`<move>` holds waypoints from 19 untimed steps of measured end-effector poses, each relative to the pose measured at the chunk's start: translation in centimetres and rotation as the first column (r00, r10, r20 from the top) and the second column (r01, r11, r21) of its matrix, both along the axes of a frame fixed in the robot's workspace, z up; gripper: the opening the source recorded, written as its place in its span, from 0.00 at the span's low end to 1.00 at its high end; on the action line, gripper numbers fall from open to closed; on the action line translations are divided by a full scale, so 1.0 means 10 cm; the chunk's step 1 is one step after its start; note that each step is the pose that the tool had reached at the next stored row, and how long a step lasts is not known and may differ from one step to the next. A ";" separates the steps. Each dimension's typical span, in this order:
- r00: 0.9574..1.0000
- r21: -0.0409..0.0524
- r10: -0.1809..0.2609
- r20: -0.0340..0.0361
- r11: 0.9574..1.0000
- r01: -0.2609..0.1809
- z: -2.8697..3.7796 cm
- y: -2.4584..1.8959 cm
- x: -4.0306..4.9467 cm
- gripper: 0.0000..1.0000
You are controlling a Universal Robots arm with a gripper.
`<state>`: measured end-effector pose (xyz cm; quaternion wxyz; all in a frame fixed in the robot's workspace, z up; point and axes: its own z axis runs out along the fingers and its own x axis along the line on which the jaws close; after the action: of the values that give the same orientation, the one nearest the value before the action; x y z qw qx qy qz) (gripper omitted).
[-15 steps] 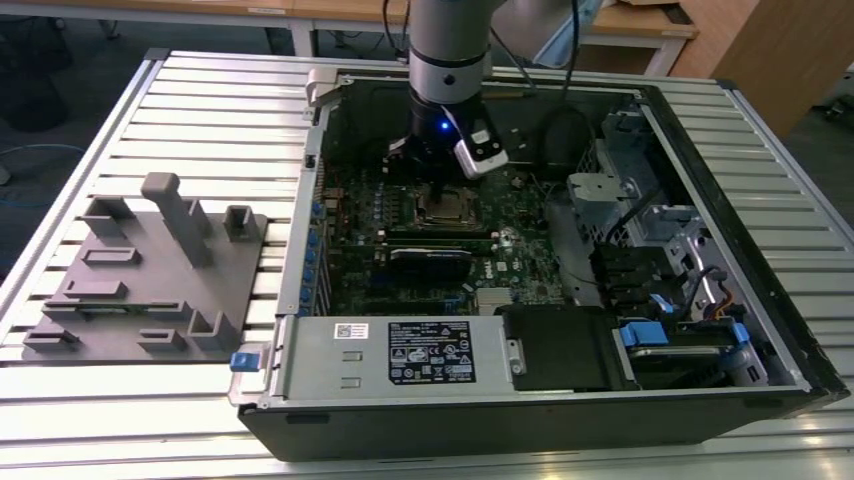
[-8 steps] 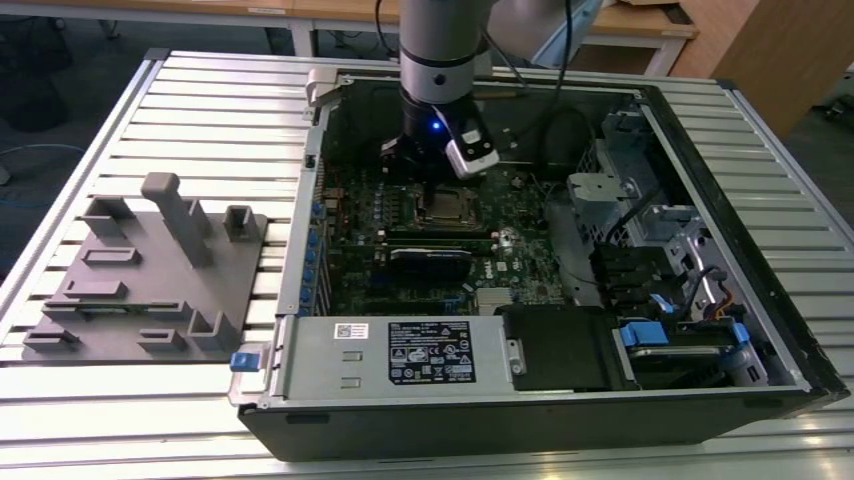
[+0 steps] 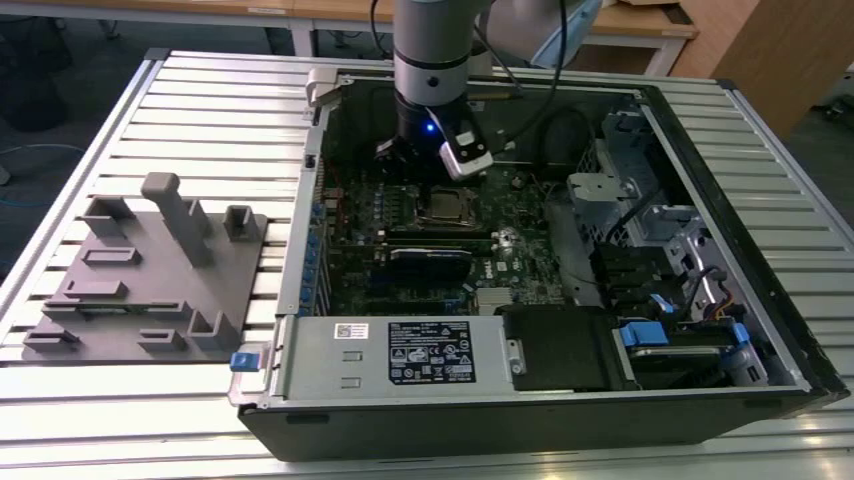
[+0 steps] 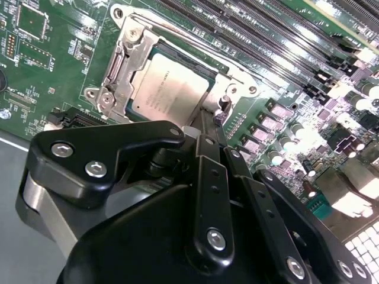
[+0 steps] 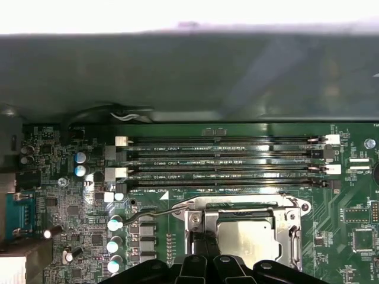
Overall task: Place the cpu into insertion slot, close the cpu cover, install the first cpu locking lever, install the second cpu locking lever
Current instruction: 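Close the cpu cover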
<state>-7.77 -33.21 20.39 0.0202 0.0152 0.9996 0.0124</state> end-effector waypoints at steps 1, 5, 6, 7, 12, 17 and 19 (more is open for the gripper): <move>1.000 0.000 0.000 0.000 1.000 0.000 0.000 0.000 0.000 0.10; 1.000 0.000 0.000 0.000 1.000 0.000 -0.001 0.001 0.000 0.10; 1.000 0.000 0.000 0.000 1.000 0.000 -0.004 0.001 -0.002 0.10; 1.000 0.000 0.000 0.000 1.000 0.000 -0.008 0.001 -0.005 0.10; 1.000 0.000 0.000 0.000 1.000 0.000 -0.032 0.000 -0.017 0.10; 1.000 0.000 0.000 0.000 1.000 0.000 -0.045 0.001 -0.018 0.10; 1.000 0.000 0.000 0.000 1.000 0.000 -0.055 0.000 -0.019 0.10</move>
<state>-7.96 -33.21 19.84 0.0200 0.0152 0.9996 0.0122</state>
